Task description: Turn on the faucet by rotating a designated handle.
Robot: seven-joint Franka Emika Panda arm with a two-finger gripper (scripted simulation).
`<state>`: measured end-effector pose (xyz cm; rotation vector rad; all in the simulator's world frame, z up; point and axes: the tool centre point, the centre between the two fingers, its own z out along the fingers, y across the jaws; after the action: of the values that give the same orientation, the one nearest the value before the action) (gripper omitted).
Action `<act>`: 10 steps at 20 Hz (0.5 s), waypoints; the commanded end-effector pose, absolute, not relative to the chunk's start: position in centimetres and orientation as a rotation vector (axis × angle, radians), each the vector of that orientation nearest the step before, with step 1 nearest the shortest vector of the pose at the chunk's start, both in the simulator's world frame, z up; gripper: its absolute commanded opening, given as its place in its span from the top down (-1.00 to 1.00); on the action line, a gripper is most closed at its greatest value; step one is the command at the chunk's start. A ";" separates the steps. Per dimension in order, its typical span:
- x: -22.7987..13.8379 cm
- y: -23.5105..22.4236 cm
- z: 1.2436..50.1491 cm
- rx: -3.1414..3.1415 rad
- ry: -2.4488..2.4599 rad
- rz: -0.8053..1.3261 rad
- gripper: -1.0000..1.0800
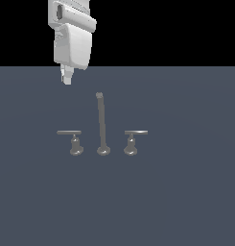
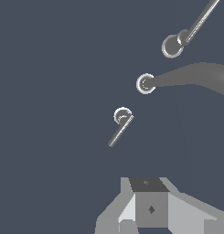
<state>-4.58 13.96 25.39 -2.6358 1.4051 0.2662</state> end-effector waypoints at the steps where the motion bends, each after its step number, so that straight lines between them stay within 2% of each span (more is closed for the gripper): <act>1: -3.9 14.6 23.5 -2.597 1.507 0.263 1.00; 10: -2.2 16.4 16.6 -2.446 1.860 0.200 1.00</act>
<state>-2.42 16.14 17.76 -2.4755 1.8011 0.2167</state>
